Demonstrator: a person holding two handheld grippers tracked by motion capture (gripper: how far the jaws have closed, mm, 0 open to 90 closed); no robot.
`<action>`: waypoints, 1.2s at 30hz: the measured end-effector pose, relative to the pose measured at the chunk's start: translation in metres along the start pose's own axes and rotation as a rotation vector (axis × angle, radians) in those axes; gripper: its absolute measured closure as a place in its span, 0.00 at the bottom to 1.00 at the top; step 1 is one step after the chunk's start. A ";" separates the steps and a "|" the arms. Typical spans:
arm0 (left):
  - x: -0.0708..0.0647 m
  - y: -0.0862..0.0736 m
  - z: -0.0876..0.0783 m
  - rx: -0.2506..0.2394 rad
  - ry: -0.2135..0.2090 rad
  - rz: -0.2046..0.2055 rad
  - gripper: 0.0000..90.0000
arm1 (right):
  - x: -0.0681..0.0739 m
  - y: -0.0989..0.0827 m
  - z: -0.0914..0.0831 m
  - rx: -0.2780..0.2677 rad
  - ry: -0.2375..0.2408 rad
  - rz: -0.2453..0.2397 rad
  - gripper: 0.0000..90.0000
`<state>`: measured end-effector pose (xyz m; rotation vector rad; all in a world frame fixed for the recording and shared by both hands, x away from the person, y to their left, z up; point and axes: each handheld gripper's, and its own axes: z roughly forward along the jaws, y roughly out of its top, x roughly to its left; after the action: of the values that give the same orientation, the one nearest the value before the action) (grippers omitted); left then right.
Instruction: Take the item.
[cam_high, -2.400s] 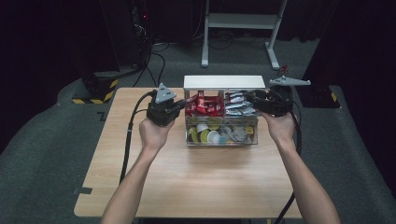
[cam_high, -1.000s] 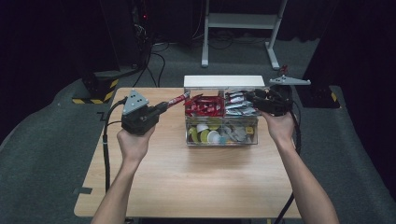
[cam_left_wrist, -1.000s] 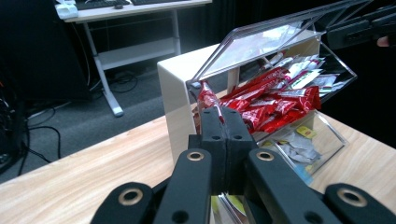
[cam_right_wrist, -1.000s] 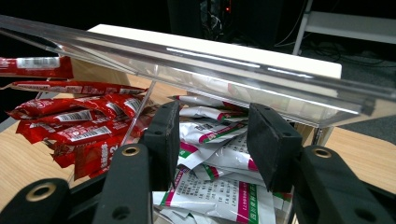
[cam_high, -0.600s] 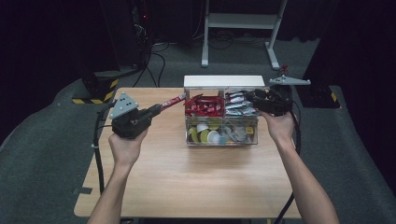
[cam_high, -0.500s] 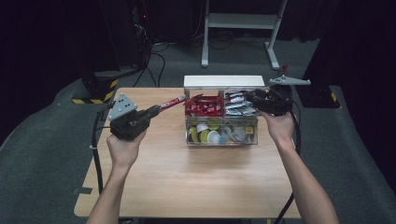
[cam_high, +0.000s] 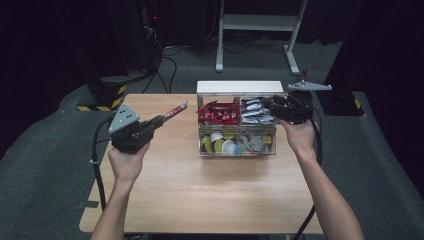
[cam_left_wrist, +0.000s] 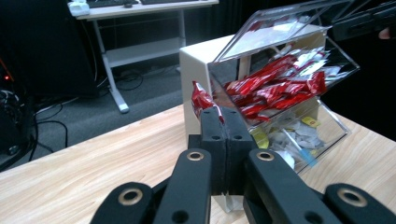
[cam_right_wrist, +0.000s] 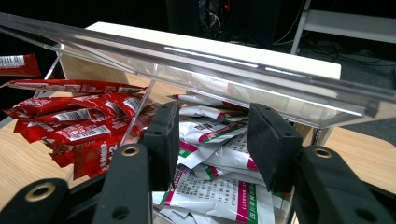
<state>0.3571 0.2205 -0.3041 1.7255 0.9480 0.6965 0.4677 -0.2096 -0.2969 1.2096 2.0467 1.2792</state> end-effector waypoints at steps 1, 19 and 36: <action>0.003 -0.003 -0.001 0.005 0.017 0.001 1.00 | 0.001 0.000 0.000 0.001 -0.004 -0.001 0.60; 0.014 -0.035 0.011 0.058 0.073 -0.026 1.00 | -0.001 0.000 -0.001 -0.013 0.012 0.017 0.60; 0.024 -0.067 0.027 0.077 0.061 -0.092 1.00 | 0.000 0.000 -0.001 -0.012 0.006 0.005 0.60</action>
<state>0.3731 0.2400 -0.3759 1.7244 1.1024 0.6634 0.4673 -0.2101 -0.2966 1.2081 2.0382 1.2974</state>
